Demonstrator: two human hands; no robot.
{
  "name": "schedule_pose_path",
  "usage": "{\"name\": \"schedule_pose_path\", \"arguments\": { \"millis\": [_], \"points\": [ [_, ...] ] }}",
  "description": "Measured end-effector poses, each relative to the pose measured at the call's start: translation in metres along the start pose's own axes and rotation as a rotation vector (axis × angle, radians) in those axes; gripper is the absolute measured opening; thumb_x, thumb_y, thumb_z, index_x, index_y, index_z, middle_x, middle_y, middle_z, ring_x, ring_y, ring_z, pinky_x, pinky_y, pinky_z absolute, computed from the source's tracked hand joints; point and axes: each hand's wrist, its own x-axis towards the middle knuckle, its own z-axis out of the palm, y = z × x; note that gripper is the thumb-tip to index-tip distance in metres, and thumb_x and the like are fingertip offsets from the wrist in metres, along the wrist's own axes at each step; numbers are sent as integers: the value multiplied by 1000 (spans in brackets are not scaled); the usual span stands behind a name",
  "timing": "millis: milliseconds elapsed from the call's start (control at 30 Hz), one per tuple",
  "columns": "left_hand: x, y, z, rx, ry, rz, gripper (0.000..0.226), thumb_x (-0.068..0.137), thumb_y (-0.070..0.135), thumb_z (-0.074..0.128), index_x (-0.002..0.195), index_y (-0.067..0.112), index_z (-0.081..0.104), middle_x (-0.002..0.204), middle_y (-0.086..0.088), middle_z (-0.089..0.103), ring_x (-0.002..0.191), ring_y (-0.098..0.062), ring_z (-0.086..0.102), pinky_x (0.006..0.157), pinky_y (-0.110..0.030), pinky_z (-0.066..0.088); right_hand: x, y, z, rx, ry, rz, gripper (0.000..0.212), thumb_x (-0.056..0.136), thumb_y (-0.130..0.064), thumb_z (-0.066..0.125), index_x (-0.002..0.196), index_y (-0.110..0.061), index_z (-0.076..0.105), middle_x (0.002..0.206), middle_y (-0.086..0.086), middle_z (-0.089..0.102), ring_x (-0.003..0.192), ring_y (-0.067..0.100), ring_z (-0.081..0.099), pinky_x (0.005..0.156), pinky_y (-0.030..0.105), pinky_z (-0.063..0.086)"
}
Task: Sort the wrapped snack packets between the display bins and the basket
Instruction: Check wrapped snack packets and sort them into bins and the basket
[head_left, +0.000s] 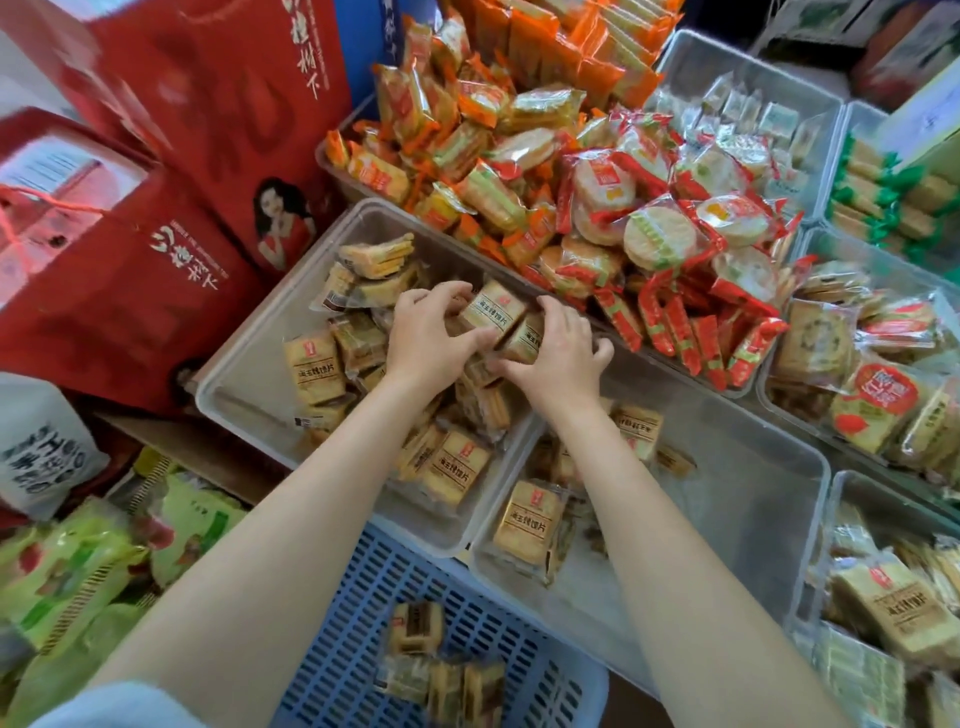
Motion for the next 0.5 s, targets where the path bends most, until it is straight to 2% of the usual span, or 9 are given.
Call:
{"name": "schedule_pose_path", "arguments": {
  "millis": [67, 100, 167, 233, 333, 367, 433, 500],
  "points": [
    [-2, -3, -1, -9, 11, 32, 61, 83, 28, 83, 138, 24, 58, 105, 25, 39, 134, -20, 48, 116, -41, 39, 3, 0, 1, 25, -3, 0, 96, 77, -63, 77, 152, -20, 35, 152, -1, 43, 144, 20, 35, 118, 57, 19],
    [-3, -3, -2, -9, 8, 37, 63, 83, 27, 82, 140, 25, 56, 107, 24, 41, 135, -19, 46, 117, -41, 38, 3, 0, 1, 38, -11, -2, 95, 75, -64, 78, 150, -21, 37, 150, -1, 44, 142, 19, 36, 118, 56, 19],
    [-2, -3, -2, 15, -36, 17, 69, 87, 27, 79, 148, 27, 48, 129, 11, 49, 140, -18, 38, 118, -40, 34, 1, 2, 2, 84, -18, -10, 93, 73, -64, 80, 146, -22, 40, 145, -3, 47, 139, 18, 39, 118, 55, 16],
    [-1, -2, -5, 79, -103, -10, 73, 89, 30, 77, 153, 30, 42, 147, -5, 40, 141, -20, 37, 119, -42, 34, -4, 2, -4, 194, -34, -7, 90, 72, -61, 82, 143, -23, 42, 138, -5, 52, 133, 16, 45, 119, 55, 15],
    [-6, 1, -15, 112, -141, 12, 72, 87, 28, 79, 149, 34, 44, 138, -4, 43, 130, -20, 47, 113, -40, 41, -16, -1, -17, 370, -90, 22, 86, 72, -52, 86, 141, -24, 43, 124, -8, 55, 116, 10, 46, 122, 56, 15],
    [-11, 4, -18, 106, -133, 35, 71, 86, 26, 80, 147, 33, 46, 131, -2, 46, 123, -17, 48, 107, -35, 43, -22, -2, -19, 410, -113, 29, 86, 72, -51, 87, 141, -25, 43, 120, -9, 55, 114, 9, 44, 121, 56, 19],
    [-24, 8, -26, 81, -108, 79, 68, 85, 21, 80, 145, 30, 50, 121, 2, 52, 108, -10, 49, 89, -18, 41, -37, -4, -24, 521, -164, 43, 87, 70, -49, 89, 141, -27, 44, 117, -11, 56, 116, 12, 49, 113, 50, 38],
    [-42, 8, -34, 11, -103, 96, 65, 86, 19, 79, 144, 26, 51, 115, 7, 57, 98, -3, 54, 80, -13, 40, -60, -8, -28, 653, -202, 65, 83, 72, -43, 90, 140, -27, 45, 118, -11, 57, 114, 10, 55, 96, 31, 49]
  ]
}}
